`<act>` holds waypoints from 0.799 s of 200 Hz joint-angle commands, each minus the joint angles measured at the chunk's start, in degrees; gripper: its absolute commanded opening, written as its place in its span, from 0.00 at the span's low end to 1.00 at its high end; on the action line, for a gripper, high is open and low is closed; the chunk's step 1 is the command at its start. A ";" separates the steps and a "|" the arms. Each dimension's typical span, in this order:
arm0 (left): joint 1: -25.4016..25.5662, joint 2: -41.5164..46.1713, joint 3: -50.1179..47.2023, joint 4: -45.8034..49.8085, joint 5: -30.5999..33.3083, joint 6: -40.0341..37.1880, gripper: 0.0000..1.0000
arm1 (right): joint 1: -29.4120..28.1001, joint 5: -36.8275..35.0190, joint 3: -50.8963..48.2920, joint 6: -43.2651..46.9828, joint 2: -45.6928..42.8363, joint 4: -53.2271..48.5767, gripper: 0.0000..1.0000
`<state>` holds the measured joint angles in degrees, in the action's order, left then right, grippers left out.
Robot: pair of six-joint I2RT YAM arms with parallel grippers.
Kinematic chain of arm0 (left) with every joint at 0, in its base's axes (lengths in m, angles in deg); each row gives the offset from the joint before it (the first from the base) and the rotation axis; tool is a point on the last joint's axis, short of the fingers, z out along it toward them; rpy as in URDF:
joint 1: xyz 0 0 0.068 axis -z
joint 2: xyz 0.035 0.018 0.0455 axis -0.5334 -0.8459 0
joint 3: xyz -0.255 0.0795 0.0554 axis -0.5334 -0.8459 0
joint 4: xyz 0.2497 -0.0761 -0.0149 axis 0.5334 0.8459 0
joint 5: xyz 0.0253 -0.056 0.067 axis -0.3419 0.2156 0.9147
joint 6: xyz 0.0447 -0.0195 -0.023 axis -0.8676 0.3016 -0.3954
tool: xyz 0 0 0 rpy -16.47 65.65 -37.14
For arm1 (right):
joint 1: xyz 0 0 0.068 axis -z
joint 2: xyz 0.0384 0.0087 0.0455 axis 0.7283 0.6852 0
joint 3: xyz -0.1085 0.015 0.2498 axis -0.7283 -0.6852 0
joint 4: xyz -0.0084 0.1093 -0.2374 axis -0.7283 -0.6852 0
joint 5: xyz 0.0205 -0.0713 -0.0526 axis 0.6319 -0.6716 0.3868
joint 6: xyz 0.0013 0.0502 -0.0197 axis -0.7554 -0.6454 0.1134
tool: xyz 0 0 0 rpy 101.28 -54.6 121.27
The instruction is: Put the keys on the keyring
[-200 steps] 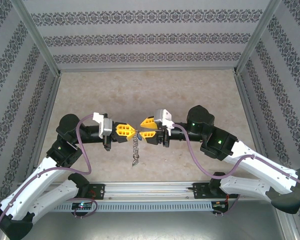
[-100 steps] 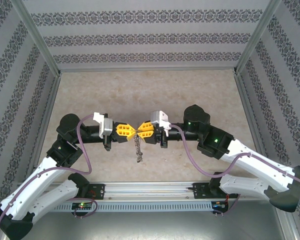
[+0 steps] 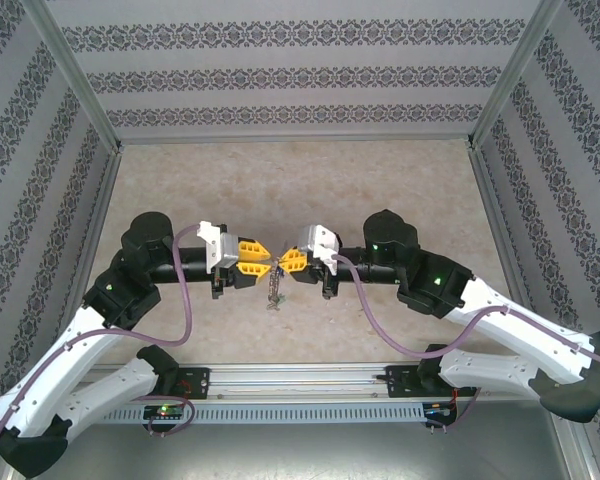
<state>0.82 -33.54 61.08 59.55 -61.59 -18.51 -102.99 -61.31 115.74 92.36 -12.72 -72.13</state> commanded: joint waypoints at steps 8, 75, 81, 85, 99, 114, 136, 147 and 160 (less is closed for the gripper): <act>0.60 -1.78 5.74 15.55 4.62 -11.50 0.28 | -1.83 -7.12 5.83 6.66 2.33 -10.01 0.00; 0.87 -5.49 10.14 18.06 3.35 -14.14 0.29 | -2.59 -5.98 11.13 9.99 6.62 -17.57 0.00; 0.95 -5.75 10.19 18.06 2.86 -14.14 0.29 | -2.55 -5.70 11.71 10.16 6.98 -18.11 0.00; 0.95 -5.83 10.23 18.05 2.61 -14.14 0.29 | -2.55 -5.66 12.05 10.31 7.24 -18.44 0.00; 1.22 -6.18 10.27 18.23 1.78 -14.14 0.30 | -2.55 -5.26 12.95 10.62 7.83 -19.05 0.00; 1.44 -6.71 10.22 18.82 1.63 -14.55 0.30 | -2.55 -4.22 13.33 10.81 8.40 -18.89 0.00; 1.76 -7.50 10.00 19.15 2.39 -14.82 0.31 | -2.55 -2.18 14.03 10.81 9.33 -18.98 0.00; 1.88 -7.77 10.04 19.05 2.70 -14.88 0.31 | -2.55 -1.85 14.33 10.84 9.74 -19.29 0.00; 1.92 -8.21 10.04 18.72 2.67 -14.90 0.31 | -2.55 -1.68 14.52 10.98 10.07 -19.57 0.00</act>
<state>1.92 -41.34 69.82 76.81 -58.22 -31.76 -104.79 -65.31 128.06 102.37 -3.26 -91.58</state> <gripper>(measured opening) 0.306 0.063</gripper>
